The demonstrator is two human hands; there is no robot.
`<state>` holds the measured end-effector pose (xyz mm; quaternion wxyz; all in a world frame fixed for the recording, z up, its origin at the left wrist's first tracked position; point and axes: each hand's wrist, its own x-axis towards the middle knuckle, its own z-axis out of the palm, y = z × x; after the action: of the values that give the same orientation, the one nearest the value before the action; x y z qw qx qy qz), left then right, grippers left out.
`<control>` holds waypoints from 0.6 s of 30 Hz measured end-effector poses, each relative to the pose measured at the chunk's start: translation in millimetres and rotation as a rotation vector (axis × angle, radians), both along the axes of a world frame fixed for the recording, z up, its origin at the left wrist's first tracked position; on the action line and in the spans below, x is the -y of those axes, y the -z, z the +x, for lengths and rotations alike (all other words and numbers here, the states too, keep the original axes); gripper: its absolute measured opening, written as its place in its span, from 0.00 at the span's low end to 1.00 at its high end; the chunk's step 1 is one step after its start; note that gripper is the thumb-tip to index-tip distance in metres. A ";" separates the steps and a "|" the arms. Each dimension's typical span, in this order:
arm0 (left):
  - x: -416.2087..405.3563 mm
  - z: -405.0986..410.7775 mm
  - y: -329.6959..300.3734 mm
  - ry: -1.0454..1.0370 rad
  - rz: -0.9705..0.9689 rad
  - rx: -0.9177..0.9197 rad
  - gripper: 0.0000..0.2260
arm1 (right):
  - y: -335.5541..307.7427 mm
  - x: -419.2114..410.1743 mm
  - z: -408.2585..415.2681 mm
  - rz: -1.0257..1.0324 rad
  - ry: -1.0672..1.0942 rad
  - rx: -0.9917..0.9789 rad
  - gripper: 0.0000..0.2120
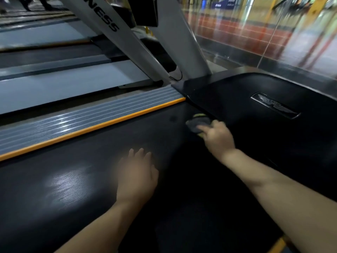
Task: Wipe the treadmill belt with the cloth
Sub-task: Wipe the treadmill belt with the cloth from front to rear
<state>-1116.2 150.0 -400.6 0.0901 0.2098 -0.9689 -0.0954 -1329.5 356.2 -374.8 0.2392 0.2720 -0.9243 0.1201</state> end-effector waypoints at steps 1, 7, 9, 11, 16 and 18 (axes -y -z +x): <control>-0.2 0.4 -0.2 -0.002 -0.002 -0.006 0.24 | -3.3 -15.1 -14.7 0.007 0.101 0.049 0.13; -0.3 0.3 0.2 -0.007 0.015 -0.020 0.24 | 3.1 21.2 50.8 -0.059 0.008 0.116 0.12; -1.0 1.0 0.0 -0.017 0.030 -0.015 0.24 | 10.2 37.5 95.6 -0.034 -0.175 0.137 0.13; -1.1 1.1 0.2 -0.020 0.018 -0.018 0.24 | 9.4 37.7 109.2 -0.004 -0.331 0.162 0.15; -1.6 2.2 -1.0 -0.016 0.011 -0.023 0.23 | -0.9 -20.4 19.2 0.057 -0.043 0.084 0.14; -2.0 2.2 -1.0 -0.018 0.011 -0.021 0.23 | -1.6 -39.0 2.2 0.014 0.147 0.151 0.15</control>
<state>-1113.9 152.0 -399.6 0.0998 0.2182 -0.9654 -0.1018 -1327.2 395.2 -373.2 0.1754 0.1952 -0.9580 0.1159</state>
